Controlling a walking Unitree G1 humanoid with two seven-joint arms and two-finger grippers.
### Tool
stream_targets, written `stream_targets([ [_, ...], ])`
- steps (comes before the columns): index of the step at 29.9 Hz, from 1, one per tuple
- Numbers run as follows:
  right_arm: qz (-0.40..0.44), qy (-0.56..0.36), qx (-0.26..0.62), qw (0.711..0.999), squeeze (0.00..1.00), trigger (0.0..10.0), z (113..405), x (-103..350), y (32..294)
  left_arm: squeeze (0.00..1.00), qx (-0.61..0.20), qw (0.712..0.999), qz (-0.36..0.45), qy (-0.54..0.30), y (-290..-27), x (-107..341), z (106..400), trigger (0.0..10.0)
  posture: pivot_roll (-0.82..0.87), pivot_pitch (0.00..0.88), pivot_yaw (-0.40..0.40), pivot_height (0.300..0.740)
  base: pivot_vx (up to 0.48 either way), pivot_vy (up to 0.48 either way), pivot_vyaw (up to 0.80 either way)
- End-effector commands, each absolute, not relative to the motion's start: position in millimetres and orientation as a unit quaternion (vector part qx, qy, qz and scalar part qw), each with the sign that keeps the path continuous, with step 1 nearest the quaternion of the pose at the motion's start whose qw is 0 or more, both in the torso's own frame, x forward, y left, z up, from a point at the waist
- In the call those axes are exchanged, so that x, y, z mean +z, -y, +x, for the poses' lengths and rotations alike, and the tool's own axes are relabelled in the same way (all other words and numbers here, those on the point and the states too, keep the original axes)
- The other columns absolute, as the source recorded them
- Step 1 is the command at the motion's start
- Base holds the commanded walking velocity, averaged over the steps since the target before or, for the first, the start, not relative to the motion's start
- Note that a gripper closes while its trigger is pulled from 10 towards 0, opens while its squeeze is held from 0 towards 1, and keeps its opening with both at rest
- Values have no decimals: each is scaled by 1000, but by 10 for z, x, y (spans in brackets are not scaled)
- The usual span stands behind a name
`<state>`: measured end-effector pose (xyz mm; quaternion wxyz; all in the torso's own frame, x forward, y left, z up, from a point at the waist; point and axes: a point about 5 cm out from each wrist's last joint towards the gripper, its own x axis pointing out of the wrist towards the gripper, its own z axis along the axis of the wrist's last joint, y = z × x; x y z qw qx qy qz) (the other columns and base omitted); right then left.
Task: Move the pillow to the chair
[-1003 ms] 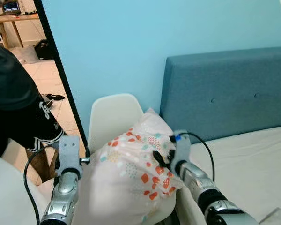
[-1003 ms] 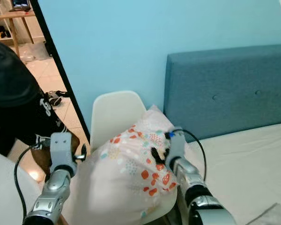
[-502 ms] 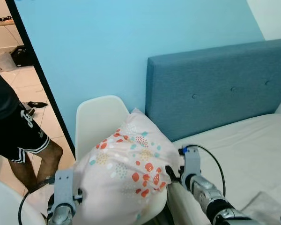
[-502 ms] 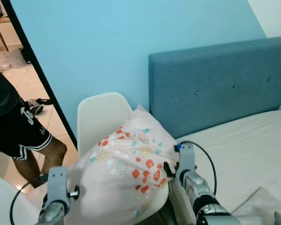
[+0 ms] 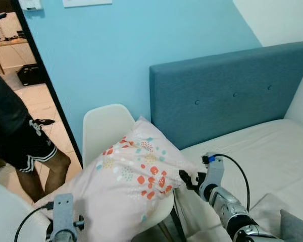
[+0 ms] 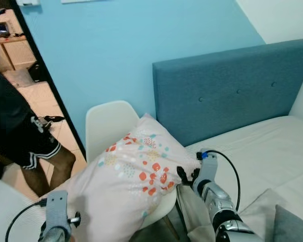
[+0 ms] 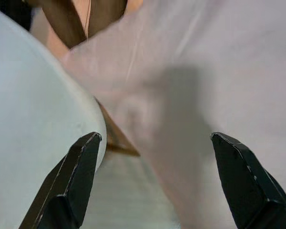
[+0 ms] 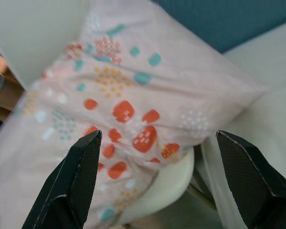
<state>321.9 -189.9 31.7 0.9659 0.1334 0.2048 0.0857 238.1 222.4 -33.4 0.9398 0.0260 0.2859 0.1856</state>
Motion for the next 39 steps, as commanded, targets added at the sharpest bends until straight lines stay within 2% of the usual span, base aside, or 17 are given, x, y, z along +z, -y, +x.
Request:
stream_targets([
  [1,136,-185,89,969,0,10000,3275,392,1873,0,193,939,26,-283,-2284,-326,2375,10000,-109,27,7,740,-375,0,0],
  [8,135,-164,94,973,0,10000,3364,509,1849,0,180,950,24,-254,-2225,-214,2531,10000,-111,27,6,740,-386,0,0],
  [16,131,-155,93,975,0,10000,3400,558,1843,0,179,952,21,-248,-2208,-201,2556,10000,-110,27,2,740,-398,0,0],
  [34,132,-157,-16,979,0,10000,3454,649,2142,0,159,961,24,-224,-2128,-127,2654,10000,-122,28,6,740,-390,0,-775],
  [39,149,-177,-53,972,0,10000,3406,576,2210,0,139,966,48,-212,-2103,-95,2685,10000,-121,28,5,740,0,0,-775],
])
